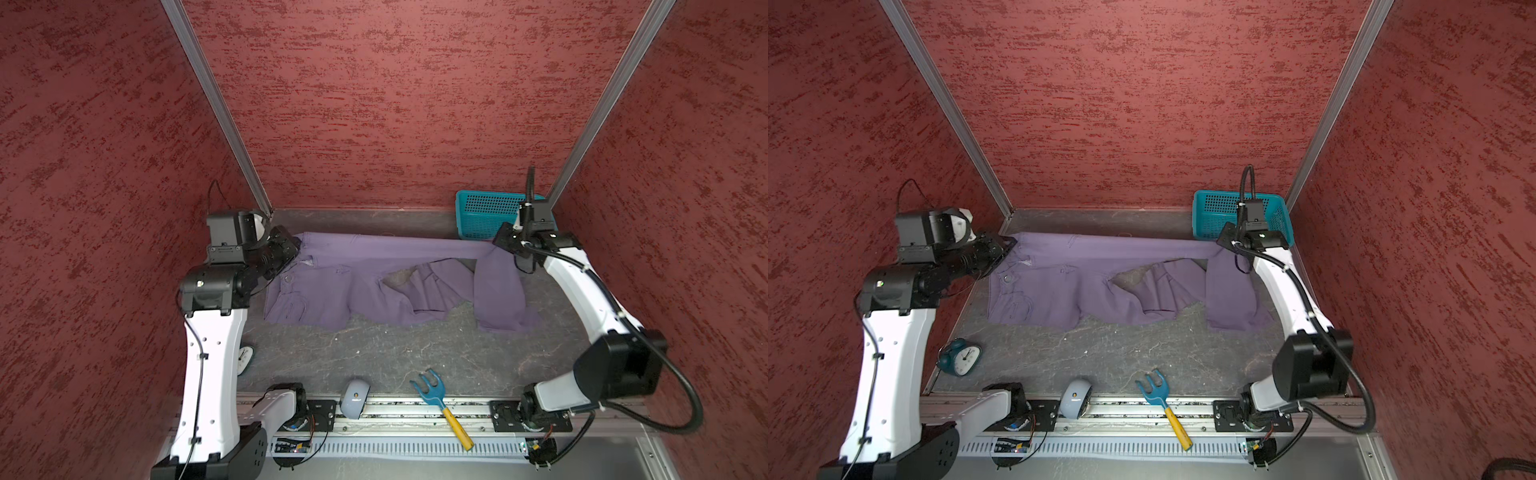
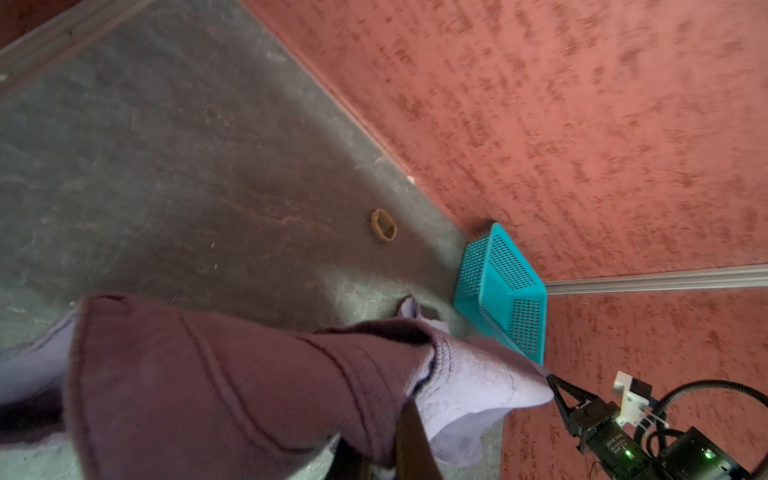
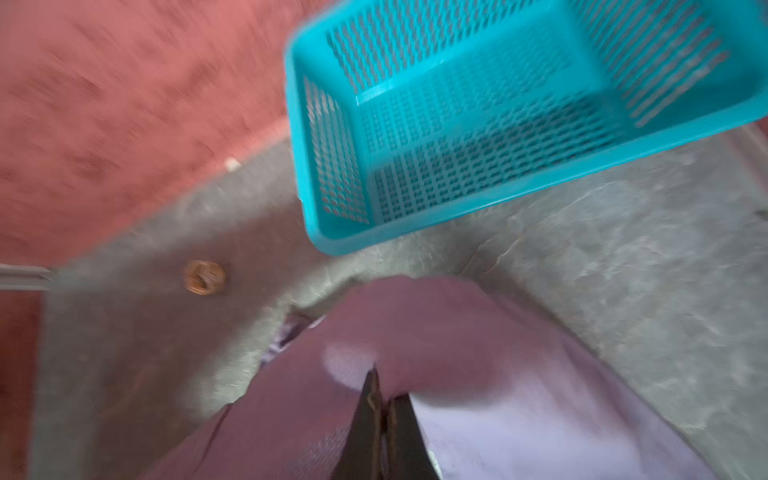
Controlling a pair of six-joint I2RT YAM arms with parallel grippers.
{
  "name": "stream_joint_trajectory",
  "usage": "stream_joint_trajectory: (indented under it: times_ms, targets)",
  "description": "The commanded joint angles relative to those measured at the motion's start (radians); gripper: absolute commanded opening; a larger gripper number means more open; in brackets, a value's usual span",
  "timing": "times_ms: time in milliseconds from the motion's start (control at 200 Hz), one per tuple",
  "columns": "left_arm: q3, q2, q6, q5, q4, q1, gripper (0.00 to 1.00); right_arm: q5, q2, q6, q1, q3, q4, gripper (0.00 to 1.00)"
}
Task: Fold and stack the trousers
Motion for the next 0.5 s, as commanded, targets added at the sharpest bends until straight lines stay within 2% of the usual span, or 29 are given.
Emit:
stream_joint_trajectory:
  times_ms: [0, 80, 185, 316, 386, 491]
  targets:
    - [-0.007, -0.007, -0.002, -0.011, 0.110, 0.043, 0.00, 0.078, 0.090, -0.061, 0.030, 0.079, 0.038, 0.24]
    - [-0.018, -0.003, 0.000, -0.016, 0.126, 0.048, 0.00, 0.119, 0.088, -0.080, 0.082, 0.057, 0.049, 0.42]
    - [-0.020, -0.001, 0.005, -0.020, 0.129, 0.057, 0.00, 0.178, 0.004, -0.126, 0.167, -0.032, 0.081, 0.54]
    - [-0.026, 0.008, 0.008, -0.010, 0.131, 0.066, 0.00, 0.283, -0.076, -0.175, 0.307, -0.110, -0.016, 0.56]
    - [-0.033, 0.013, 0.006, -0.004, 0.134, 0.068, 0.00, 0.245, -0.109, -0.179, 0.376, -0.178, -0.042, 0.54]
    - [-0.040, 0.022, 0.005, 0.009, 0.140, 0.073, 0.00, 0.150, -0.155, -0.162, 0.483, -0.305, 0.022, 0.53]
